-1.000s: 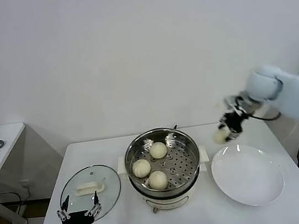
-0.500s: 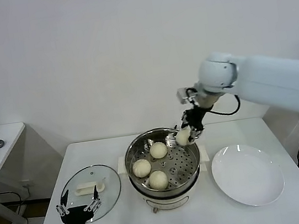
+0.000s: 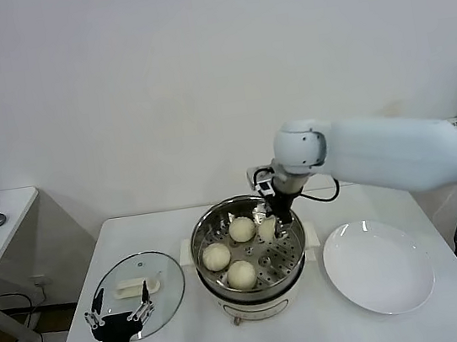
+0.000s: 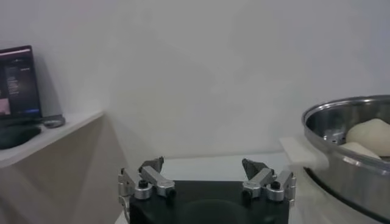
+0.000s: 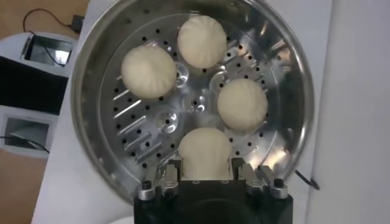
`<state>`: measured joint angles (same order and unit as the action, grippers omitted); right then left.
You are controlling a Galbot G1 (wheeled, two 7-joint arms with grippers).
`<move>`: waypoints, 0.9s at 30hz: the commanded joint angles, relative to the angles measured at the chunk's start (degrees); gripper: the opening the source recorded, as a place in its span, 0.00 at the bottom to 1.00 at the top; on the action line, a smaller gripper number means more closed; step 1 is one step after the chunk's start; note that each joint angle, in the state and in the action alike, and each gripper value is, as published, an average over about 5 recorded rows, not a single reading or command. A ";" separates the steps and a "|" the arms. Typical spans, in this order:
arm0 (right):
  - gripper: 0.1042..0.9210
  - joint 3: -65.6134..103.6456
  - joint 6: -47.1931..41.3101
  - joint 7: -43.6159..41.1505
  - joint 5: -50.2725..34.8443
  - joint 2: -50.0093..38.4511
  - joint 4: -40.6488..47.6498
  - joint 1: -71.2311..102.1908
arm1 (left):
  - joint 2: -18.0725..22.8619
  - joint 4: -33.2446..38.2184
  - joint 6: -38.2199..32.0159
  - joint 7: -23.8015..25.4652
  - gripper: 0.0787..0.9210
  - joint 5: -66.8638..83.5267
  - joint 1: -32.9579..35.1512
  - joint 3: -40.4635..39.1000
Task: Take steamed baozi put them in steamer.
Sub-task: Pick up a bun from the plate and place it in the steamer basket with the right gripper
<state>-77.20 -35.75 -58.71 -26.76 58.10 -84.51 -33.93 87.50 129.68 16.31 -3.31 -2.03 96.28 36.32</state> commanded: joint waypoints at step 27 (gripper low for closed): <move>0.87 15.66 -1.18 2.76 4.06 -9.00 -2.09 6.23 | 0.64 1.56 0.25 -0.27 0.88 0.29 0.39 0.55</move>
<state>-74.46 -37.47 -56.50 -23.59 55.94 -84.91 -30.73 87.91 130.51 16.56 -3.28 -1.80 96.70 36.71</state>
